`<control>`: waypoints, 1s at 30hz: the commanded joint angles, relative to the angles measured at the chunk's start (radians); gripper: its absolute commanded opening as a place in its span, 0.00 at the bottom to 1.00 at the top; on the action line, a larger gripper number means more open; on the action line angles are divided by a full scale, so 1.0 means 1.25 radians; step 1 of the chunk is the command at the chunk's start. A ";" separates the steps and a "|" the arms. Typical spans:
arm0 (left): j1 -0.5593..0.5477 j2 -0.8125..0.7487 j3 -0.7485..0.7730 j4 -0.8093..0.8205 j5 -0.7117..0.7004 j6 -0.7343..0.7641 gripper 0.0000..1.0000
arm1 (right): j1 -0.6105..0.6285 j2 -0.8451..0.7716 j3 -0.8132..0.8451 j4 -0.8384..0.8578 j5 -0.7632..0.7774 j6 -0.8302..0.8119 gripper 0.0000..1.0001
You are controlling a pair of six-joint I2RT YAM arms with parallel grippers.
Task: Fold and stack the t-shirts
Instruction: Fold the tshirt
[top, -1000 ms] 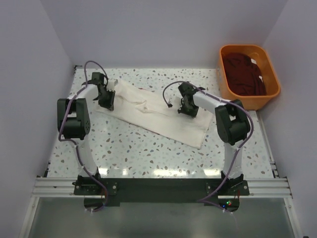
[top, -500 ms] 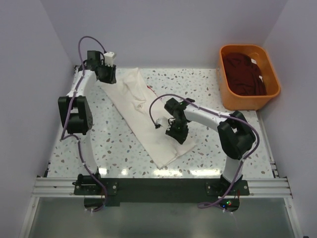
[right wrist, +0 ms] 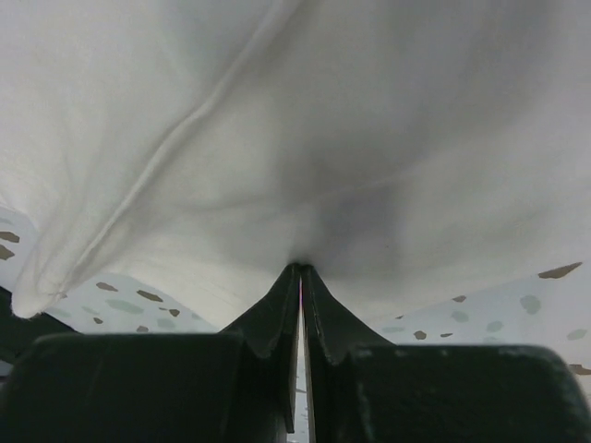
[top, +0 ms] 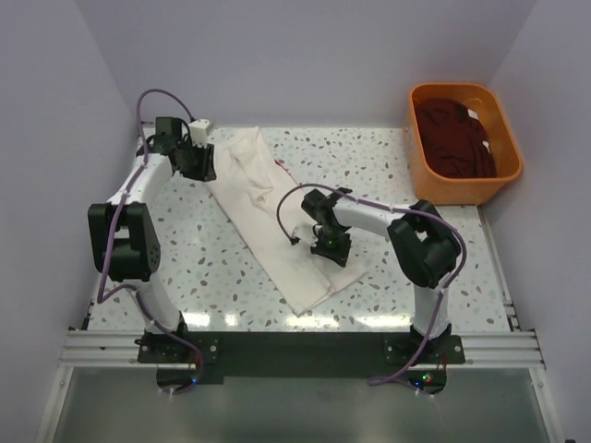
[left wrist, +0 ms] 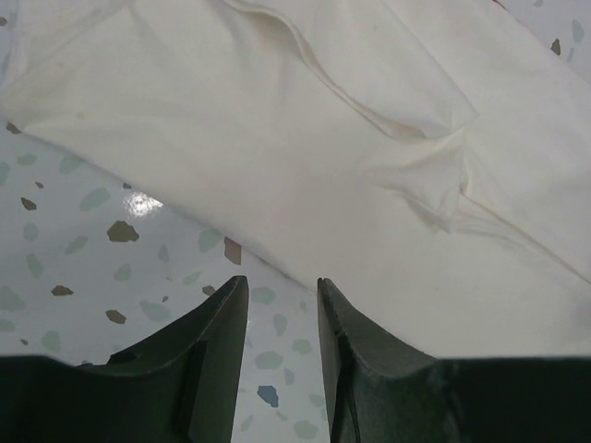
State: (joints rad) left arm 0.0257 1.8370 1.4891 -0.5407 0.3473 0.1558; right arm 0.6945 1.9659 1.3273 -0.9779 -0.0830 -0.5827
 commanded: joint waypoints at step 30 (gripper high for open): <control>-0.121 0.275 0.169 -0.094 0.020 -0.023 0.41 | -0.137 0.142 0.396 0.078 -0.240 0.265 0.18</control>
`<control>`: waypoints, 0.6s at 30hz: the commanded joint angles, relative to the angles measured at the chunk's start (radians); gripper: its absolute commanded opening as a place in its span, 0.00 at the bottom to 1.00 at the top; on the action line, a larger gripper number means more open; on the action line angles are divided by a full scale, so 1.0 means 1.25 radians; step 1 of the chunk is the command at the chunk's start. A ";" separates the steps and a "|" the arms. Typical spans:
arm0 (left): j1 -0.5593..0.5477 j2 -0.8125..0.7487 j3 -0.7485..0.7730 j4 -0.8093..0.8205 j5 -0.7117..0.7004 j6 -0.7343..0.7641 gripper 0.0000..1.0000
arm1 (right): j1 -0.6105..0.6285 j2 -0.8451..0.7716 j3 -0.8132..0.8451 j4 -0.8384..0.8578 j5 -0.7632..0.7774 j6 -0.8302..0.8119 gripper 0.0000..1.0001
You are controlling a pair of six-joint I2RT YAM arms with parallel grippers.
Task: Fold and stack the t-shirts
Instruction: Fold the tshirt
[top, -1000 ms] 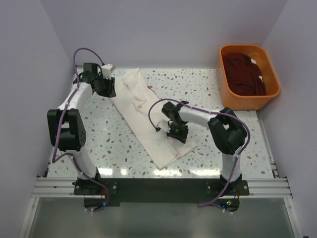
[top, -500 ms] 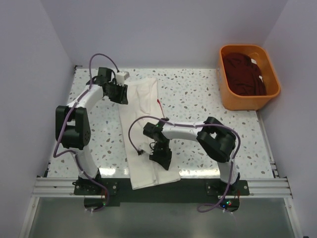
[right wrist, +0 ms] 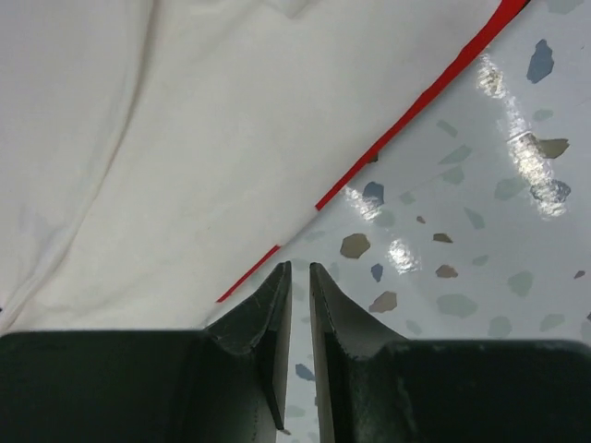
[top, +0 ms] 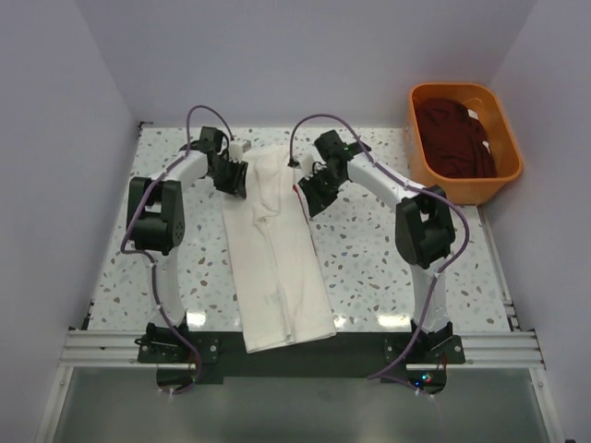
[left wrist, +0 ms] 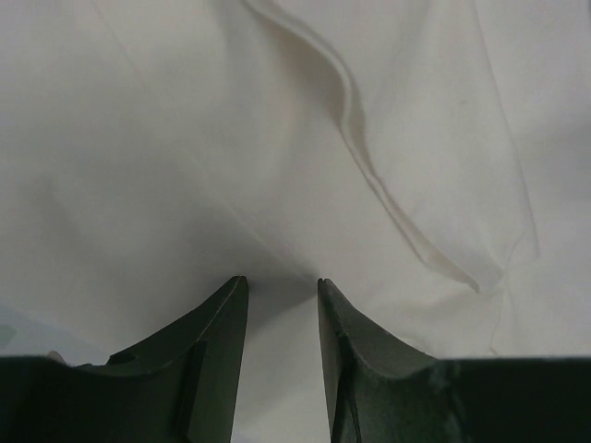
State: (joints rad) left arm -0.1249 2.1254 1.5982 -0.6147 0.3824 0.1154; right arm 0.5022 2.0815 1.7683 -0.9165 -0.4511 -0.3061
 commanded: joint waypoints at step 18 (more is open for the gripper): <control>-0.002 0.072 0.212 0.091 0.127 0.007 0.47 | -0.081 0.128 0.172 0.234 0.059 0.165 0.18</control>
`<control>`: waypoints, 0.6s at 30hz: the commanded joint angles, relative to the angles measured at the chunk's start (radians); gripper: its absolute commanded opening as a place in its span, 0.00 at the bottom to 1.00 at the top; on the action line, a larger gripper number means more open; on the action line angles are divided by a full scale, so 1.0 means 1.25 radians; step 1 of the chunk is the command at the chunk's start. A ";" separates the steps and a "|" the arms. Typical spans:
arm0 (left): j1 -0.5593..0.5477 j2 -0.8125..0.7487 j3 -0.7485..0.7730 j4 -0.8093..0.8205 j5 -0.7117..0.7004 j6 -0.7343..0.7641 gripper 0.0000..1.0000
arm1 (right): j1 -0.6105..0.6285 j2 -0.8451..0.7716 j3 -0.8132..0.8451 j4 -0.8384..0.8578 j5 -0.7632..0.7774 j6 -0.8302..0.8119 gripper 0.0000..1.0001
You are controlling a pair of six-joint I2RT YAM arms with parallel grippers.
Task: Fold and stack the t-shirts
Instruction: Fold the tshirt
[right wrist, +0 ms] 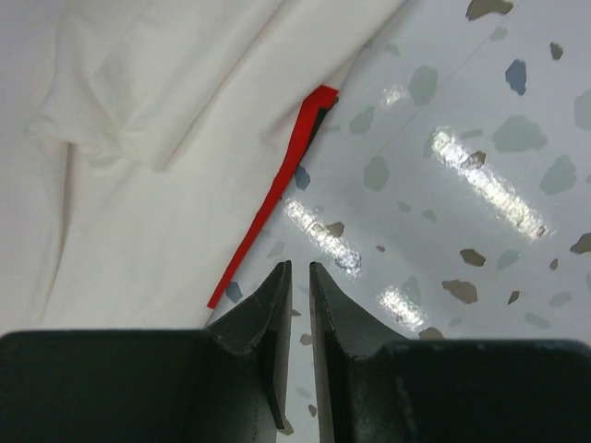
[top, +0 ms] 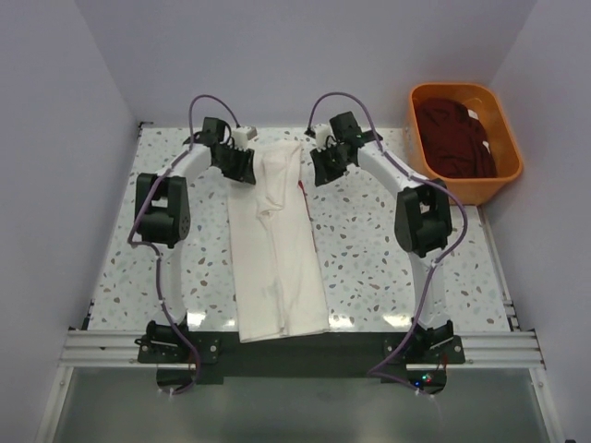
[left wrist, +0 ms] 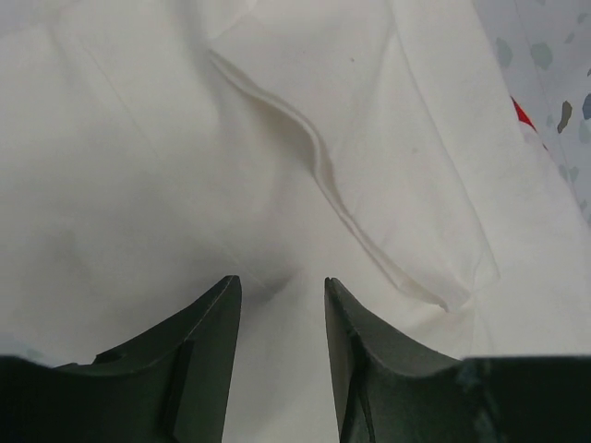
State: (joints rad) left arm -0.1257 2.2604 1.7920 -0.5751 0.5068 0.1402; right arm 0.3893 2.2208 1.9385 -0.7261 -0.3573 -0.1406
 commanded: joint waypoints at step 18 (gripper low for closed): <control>0.000 0.001 0.061 -0.010 -0.018 -0.041 0.45 | 0.010 0.224 0.229 0.148 -0.039 0.152 0.35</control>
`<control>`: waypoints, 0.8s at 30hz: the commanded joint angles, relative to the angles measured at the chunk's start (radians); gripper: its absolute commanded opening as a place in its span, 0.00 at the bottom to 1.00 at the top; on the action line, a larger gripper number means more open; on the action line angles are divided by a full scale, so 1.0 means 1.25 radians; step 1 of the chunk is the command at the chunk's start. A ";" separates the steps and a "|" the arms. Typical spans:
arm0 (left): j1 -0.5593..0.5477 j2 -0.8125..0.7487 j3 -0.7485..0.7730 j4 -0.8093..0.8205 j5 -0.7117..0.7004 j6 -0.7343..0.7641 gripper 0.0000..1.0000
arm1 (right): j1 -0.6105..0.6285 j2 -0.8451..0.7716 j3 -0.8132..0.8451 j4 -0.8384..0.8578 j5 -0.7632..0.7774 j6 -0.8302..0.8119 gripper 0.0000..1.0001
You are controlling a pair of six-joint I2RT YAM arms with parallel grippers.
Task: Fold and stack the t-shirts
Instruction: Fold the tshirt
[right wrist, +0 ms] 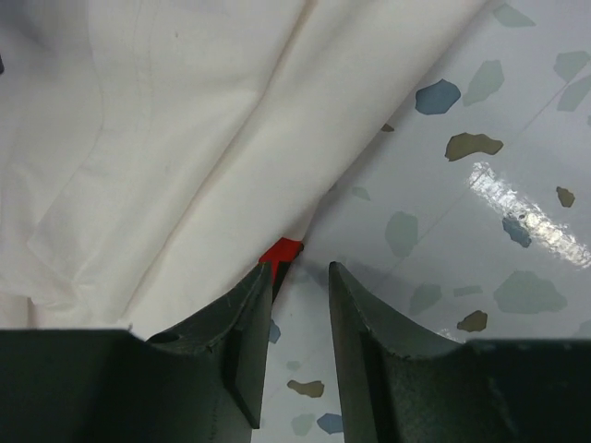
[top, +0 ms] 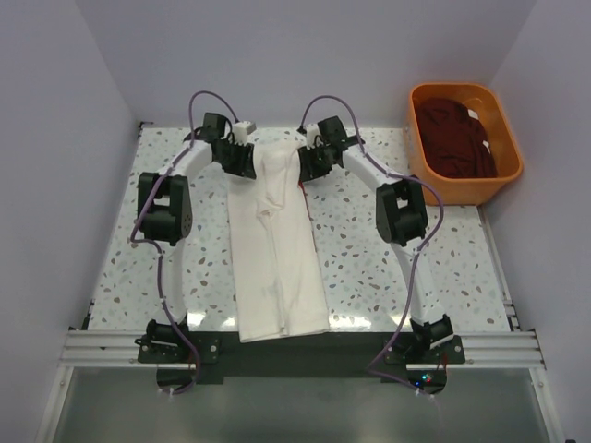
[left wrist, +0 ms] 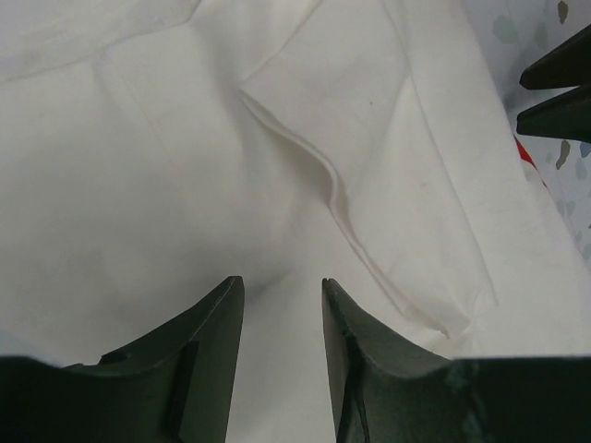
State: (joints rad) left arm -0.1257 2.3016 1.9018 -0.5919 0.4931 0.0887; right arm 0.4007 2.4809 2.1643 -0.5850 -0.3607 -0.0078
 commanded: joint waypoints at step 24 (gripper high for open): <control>0.020 -0.007 -0.078 0.006 -0.036 0.024 0.41 | -0.024 0.093 0.098 0.143 0.078 0.091 0.00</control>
State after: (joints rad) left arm -0.1188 2.2852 1.7931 -0.5625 0.4759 0.0971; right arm 0.3862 2.5847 2.2452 -0.4545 -0.3553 0.1196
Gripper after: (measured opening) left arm 0.419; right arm 0.010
